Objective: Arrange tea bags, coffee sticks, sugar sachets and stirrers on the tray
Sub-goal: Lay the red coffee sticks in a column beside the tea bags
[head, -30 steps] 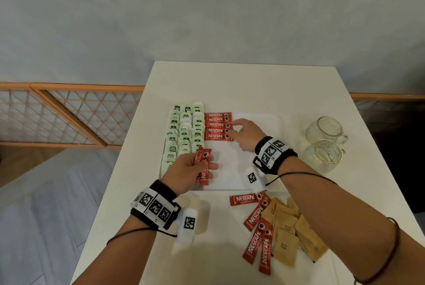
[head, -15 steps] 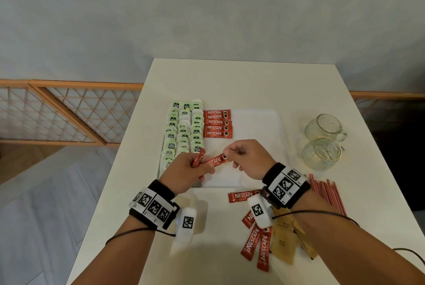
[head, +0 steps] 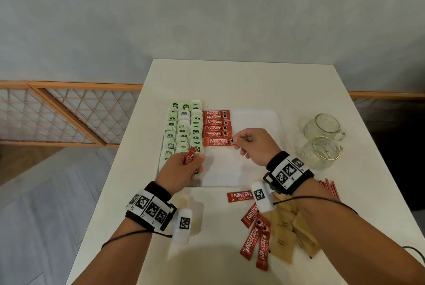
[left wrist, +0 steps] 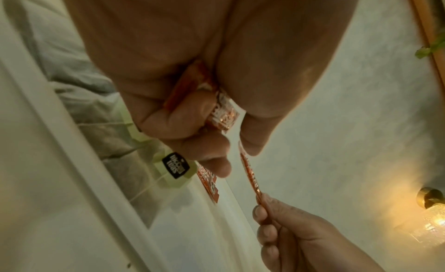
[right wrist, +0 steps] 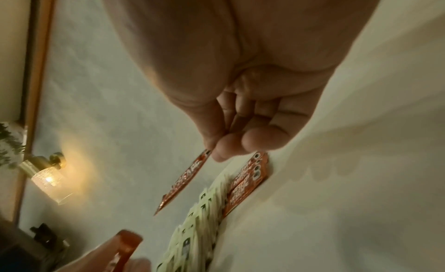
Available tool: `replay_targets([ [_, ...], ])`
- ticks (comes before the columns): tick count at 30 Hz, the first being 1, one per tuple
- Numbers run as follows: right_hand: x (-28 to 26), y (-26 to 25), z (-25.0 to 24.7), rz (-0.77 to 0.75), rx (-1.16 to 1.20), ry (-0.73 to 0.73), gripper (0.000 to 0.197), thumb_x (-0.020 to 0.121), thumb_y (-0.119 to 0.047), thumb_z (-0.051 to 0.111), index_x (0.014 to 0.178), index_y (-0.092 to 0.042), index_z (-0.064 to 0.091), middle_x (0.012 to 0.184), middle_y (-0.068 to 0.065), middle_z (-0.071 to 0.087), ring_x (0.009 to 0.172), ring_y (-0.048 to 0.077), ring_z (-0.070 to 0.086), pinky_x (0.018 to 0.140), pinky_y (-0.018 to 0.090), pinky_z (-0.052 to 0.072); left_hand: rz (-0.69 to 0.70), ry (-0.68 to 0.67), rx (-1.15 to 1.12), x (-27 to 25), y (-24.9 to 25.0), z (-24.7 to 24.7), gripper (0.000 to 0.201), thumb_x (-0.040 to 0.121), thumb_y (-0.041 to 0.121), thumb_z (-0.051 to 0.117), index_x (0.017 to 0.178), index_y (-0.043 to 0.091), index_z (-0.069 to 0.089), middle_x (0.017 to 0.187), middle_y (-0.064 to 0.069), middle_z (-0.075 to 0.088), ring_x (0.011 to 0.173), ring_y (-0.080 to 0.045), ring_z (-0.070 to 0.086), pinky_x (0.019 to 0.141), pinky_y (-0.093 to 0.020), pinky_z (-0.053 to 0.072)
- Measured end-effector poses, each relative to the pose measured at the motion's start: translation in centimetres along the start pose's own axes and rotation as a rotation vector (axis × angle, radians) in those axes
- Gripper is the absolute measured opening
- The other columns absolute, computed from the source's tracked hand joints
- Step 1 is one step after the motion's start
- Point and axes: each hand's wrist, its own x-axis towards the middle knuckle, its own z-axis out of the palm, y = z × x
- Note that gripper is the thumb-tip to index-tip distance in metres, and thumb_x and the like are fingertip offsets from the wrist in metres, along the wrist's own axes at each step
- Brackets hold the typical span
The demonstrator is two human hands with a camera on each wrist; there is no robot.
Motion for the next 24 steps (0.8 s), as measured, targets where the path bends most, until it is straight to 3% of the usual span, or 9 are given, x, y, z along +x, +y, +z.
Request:
replay_targets([
  [3,1.6,0.5,0.0,0.054,-0.047,0.035,0.015,0.098,-0.013,0.062,0.085,-0.017,0.07,0.078,0.001,0.071,0.056,0.01,0.06,0.05,0.016,0.044,-0.057,-0.027,-0.035,-0.1,0.0,0.2,0.026,0.097,0.026,0.064,0.096,0.002,0.073,0.078,-0.001,0.073,0.06,-0.014,0.055,0.059,-0.025,0.047],
  [5,2.4,1.0,0.7,0.107,-0.08,0.046,0.016,0.098,-0.016,0.063,0.084,-0.018,0.071,0.079,0.0,0.073,0.058,0.011,0.062,0.055,0.021,0.047,-0.074,-0.027,-0.038,-0.2,0.0,0.2,0.013,0.094,0.013,0.064,0.1,0.007,0.073,0.087,-0.008,0.075,0.064,-0.013,0.057,0.064,-0.025,0.049],
  [8,3.0,1.2,1.9,0.153,-0.132,0.064,0.018,0.097,-0.02,0.064,0.08,-0.02,0.071,0.077,-0.002,0.074,0.063,0.012,0.065,0.06,0.025,0.049,-0.074,-0.084,-0.062,-0.5,0.3,0.4,0.033,0.093,-0.008,0.048,0.115,0.008,0.066,0.102,-0.011,0.074,0.07,-0.012,0.06,0.057,-0.016,0.048],
  [11,3.4,0.6,2.4,0.17,-0.182,0.086,0.021,0.096,-0.024,0.065,0.076,-0.021,0.072,0.076,-0.002,0.074,0.065,0.012,0.067,0.06,0.023,0.049,-0.06,-0.145,-0.074,-0.8,0.4,0.4,0.049,0.091,-0.019,0.037,0.123,0.009,0.062,0.112,-0.011,0.071,0.079,-0.016,0.062,0.057,-0.018,0.051],
  [15,3.9,0.1,2.7,0.188,-0.248,0.09,0.024,0.095,-0.025,0.067,0.072,-0.02,0.071,0.075,-0.001,0.075,0.063,0.012,0.067,0.065,0.026,0.055,-0.026,-0.188,-0.085,-1.0,0.2,0.3,0.047,0.095,-0.017,0.038,0.125,0.011,0.06,0.118,-0.011,0.069,0.081,-0.014,0.069,0.07,-0.027,0.056],
  [19,4.2,-0.1,2.6,0.223,-0.234,0.097,0.025,0.095,-0.029,0.07,0.074,-0.017,0.065,0.074,0.004,0.075,0.06,0.016,0.067,0.064,0.03,0.058,-0.034,-0.186,-0.163,-1.1,0.2,0.2,0.027,0.101,-0.008,0.042,0.121,0.006,0.054,0.113,-0.017,0.071,0.074,-0.022,0.072,0.06,-0.027,0.056],
  [21,4.2,-0.2,2.4,0.221,-0.299,0.084,0.035,0.094,-0.037,0.069,0.074,-0.009,0.066,0.074,0.008,0.073,0.063,0.021,0.066,0.07,0.037,0.062,-0.043,-0.173,-0.178,-1.1,0.2,0.1,0.014,0.102,-0.001,0.047,0.114,0.004,0.05,0.104,-0.017,0.075,0.07,-0.025,0.072,0.054,-0.027,0.054],
  [24,3.6,-0.4,2.2,0.189,-0.3,0.063,0.042,0.094,-0.044,0.066,0.087,-0.003,0.071,0.077,0.015,0.069,0.069,0.029,0.065,0.075,0.041,0.059,-0.031,-0.163,-0.125,-1.1,0.3,0.1,0.005,0.102,0.007,0.053,0.103,0.005,0.048,0.095,-0.015,0.077,0.063,-0.025,0.069,0.05,-0.025,0.049],
])
